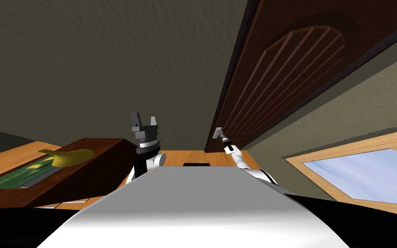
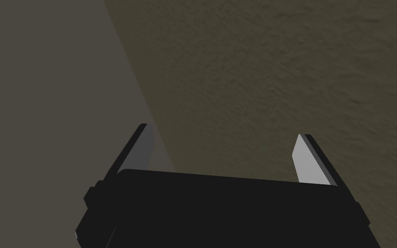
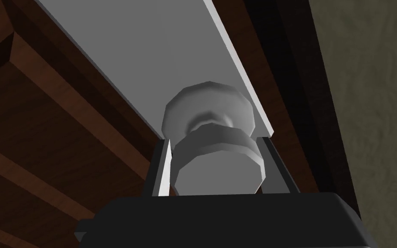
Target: Pull the door open
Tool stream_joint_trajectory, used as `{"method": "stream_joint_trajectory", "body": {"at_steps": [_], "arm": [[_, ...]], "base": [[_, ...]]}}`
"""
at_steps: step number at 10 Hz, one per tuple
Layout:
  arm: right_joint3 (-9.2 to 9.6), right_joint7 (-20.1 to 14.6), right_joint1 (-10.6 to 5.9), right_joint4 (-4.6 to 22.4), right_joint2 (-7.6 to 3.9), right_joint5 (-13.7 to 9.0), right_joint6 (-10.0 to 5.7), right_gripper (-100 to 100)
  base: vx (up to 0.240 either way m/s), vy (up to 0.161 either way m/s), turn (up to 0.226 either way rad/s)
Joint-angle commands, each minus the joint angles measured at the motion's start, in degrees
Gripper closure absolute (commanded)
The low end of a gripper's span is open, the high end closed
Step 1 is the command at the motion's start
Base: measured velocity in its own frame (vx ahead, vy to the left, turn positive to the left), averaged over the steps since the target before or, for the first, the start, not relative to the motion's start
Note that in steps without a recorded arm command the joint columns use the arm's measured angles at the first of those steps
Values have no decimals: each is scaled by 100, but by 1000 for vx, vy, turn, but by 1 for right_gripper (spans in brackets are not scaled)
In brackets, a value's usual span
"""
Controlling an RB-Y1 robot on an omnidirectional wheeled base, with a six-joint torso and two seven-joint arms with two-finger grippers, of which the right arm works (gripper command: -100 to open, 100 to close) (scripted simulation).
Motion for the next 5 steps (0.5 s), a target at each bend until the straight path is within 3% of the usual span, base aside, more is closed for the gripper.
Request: {"method": "stream_joint_trajectory", "body": {"at_steps": [1,2,3,5], "arm": [[-51,-286,22,-100,-50,-241,54,100],[-49,-476,24,-110,-45,-389,71,100],[-49,-529,24,-110,-45,-389,71,100],[-44,-869,27,-128,-34,-685,107,100]], "base": [[-79,-68,158],[-83,-91,214],[-55,-55,48],[-56,-42,115]]}}
